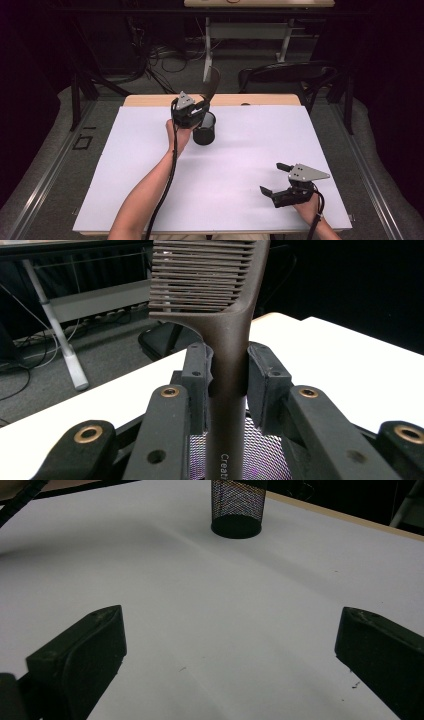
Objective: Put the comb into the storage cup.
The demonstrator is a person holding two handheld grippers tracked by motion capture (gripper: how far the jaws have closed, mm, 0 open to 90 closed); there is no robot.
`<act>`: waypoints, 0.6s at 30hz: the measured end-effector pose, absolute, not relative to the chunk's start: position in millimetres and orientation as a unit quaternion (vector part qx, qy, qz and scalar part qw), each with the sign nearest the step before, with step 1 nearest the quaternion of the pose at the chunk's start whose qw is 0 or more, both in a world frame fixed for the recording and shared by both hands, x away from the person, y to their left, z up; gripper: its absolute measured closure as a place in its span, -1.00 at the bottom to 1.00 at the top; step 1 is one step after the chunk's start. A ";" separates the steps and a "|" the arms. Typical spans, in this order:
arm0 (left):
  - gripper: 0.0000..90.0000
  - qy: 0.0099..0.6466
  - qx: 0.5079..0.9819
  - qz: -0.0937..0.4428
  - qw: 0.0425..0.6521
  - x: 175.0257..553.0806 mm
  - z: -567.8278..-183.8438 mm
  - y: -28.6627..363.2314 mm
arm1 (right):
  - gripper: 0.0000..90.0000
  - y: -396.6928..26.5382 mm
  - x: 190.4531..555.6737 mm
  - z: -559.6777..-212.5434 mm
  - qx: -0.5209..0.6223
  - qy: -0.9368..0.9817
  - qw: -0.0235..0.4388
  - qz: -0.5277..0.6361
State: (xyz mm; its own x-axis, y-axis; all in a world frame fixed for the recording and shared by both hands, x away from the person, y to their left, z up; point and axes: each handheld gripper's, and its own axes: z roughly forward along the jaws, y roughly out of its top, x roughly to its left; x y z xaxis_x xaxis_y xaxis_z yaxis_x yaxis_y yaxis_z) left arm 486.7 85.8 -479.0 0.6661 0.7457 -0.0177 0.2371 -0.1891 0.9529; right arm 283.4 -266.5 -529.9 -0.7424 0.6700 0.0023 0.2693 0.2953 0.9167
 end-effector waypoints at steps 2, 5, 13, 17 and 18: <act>0.61 0.333 0.736 0.234 0.541 486.8 -479.7 85.4 | -1.00 -266.5 283.1 -529.8 0.301 0.782 0.193 0.511; 0.61 0.334 0.736 0.233 0.541 486.9 -481.2 85.0 | -1.00 -266.6 283.1 -529.8 0.301 0.780 0.196 0.513; 0.61 0.335 0.737 0.230 0.540 486.8 -484.3 84.5 | -1.00 -266.5 283.1 -529.9 0.302 0.780 0.195 0.512; 0.61 0.336 0.737 0.229 0.539 486.5 -485.6 84.9 | -1.00 -266.6 282.8 -529.5 0.302 0.781 0.195 0.510; 0.61 0.338 0.736 0.229 0.540 486.4 -486.1 85.0 | -1.00 -266.7 282.8 -529.4 0.301 0.782 0.194 0.509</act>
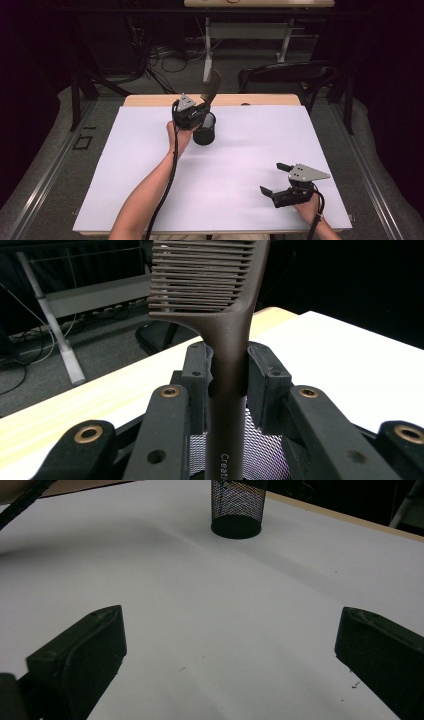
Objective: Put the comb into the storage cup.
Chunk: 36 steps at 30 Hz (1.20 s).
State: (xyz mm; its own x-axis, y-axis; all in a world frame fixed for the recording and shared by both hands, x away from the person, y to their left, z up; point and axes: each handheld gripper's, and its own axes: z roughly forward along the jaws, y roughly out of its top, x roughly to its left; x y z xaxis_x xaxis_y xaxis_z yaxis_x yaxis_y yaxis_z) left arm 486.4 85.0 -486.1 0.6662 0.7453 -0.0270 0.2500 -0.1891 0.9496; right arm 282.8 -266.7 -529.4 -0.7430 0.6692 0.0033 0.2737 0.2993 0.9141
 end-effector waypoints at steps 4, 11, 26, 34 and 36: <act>0.61 0.338 0.738 0.228 0.538 486.7 -487.9 85.8 | -1.00 -266.7 283.1 -529.6 0.300 0.782 0.195 0.510; 0.61 0.338 0.740 0.225 0.536 486.9 -489.4 85.6 | -1.00 -266.5 283.1 -529.7 0.301 0.782 0.194 0.510; 0.61 0.338 0.744 0.222 0.531 487.0 -493.0 83.4 | -1.00 -266.5 282.8 -529.5 0.302 0.781 0.196 0.511; 0.61 0.340 0.749 0.221 0.525 487.1 -496.8 84.2 | -1.00 -266.7 283.0 -529.6 0.301 0.782 0.194 0.510; 0.61 0.340 0.749 0.221 0.524 486.9 -497.8 84.1 | -1.00 -266.7 283.2 -529.6 0.301 0.782 0.195 0.510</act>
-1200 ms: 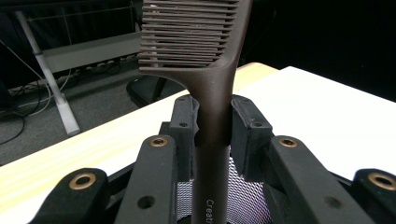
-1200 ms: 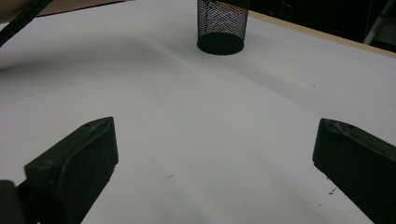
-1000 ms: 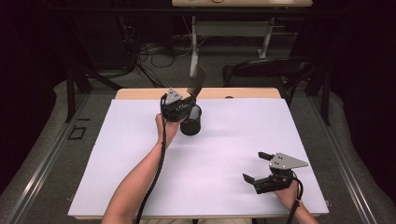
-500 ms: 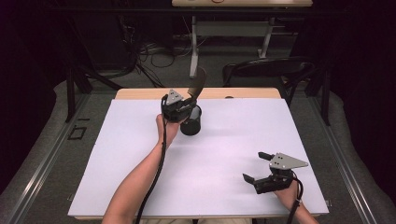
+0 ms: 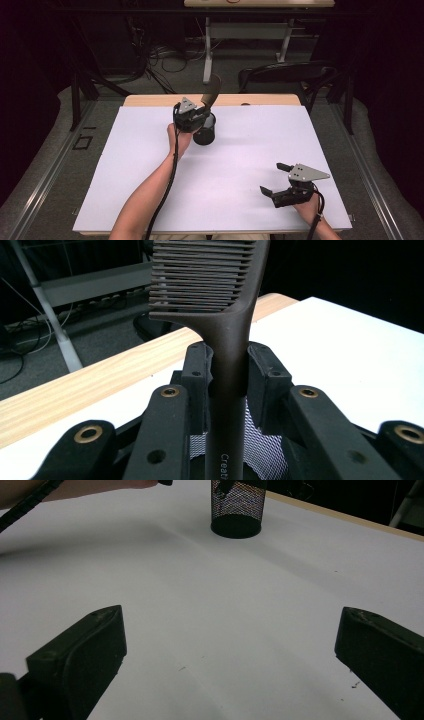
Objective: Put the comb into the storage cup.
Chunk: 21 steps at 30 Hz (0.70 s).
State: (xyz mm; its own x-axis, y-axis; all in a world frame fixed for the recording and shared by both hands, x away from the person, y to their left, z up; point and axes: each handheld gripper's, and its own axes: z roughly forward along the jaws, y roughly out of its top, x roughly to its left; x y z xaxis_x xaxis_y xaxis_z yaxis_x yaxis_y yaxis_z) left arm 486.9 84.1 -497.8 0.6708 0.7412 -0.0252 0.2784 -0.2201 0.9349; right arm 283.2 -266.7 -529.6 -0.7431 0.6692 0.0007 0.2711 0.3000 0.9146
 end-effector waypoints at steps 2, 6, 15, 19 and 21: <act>0.61 0.339 0.752 0.222 0.520 486.8 -498.2 84.0 | -1.00 -266.3 283.2 -529.8 0.301 0.781 0.195 0.511; 0.61 0.339 0.752 0.222 0.520 486.8 -499.0 84.0 | -1.00 -266.5 283.2 -529.7 0.302 0.782 0.194 0.510; 0.61 0.338 0.758 0.223 0.512 486.3 -501.1 84.6 | -1.00 -266.3 283.3 -530.0 0.302 0.781 0.195 0.511; 0.61 0.338 0.758 0.222 0.511 486.0 -501.9 84.4 | -1.00 -266.3 283.4 -530.1 0.303 0.781 0.194 0.511; 0.61 0.337 0.759 0.222 0.510 485.9 -502.2 84.2 | -1.00 -266.5 283.5 -530.1 0.302 0.781 0.195 0.511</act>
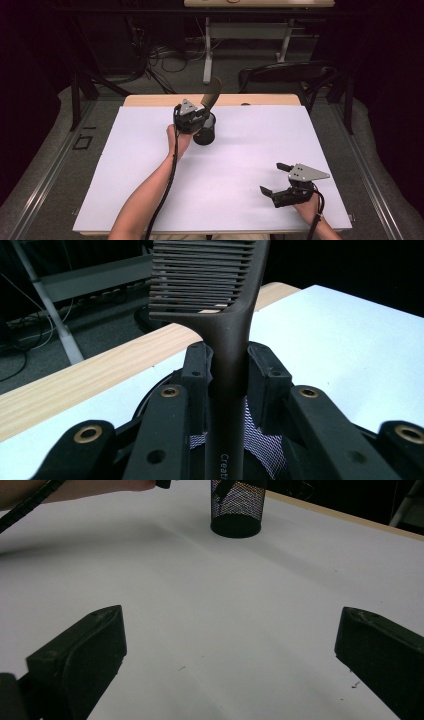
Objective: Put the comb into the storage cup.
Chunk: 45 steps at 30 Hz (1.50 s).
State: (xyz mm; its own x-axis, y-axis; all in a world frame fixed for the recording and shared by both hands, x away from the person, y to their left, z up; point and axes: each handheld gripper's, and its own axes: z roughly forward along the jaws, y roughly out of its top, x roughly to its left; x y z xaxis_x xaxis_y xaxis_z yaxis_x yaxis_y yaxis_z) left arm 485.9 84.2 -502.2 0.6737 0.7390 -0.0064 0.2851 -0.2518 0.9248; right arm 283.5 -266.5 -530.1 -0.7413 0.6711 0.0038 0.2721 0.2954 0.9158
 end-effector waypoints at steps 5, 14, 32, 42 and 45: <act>0.60 0.333 0.763 0.226 0.506 485.2 -503.7 82.8 | -1.00 -266.7 283.4 -529.7 0.301 0.782 0.195 0.510; -0.02 0.335 0.763 0.211 0.511 482.6 -503.7 86.8 | -1.00 -266.8 283.3 -529.6 0.300 0.782 0.195 0.510; -0.82 0.303 0.802 0.198 0.475 464.7 -481.2 94.5 | -1.00 -265.1 283.2 -529.8 0.303 0.781 0.192 0.511; -0.99 0.298 0.821 0.191 0.448 451.4 -470.9 107.5 | -1.00 -265.8 283.4 -529.8 0.303 0.782 0.193 0.510; -1.00 0.295 0.827 0.185 0.441 447.5 -469.7 110.6 | -1.00 -265.9 283.4 -529.8 0.303 0.781 0.193 0.510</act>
State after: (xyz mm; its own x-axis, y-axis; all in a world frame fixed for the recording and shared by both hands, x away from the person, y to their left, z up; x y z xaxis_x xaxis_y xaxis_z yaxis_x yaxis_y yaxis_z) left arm 447.5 110.6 -469.7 0.7567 0.6521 0.0466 0.3252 -0.4372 0.8385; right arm 283.4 -265.9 -529.8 -0.7415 0.6709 0.0084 0.2776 0.2952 0.9142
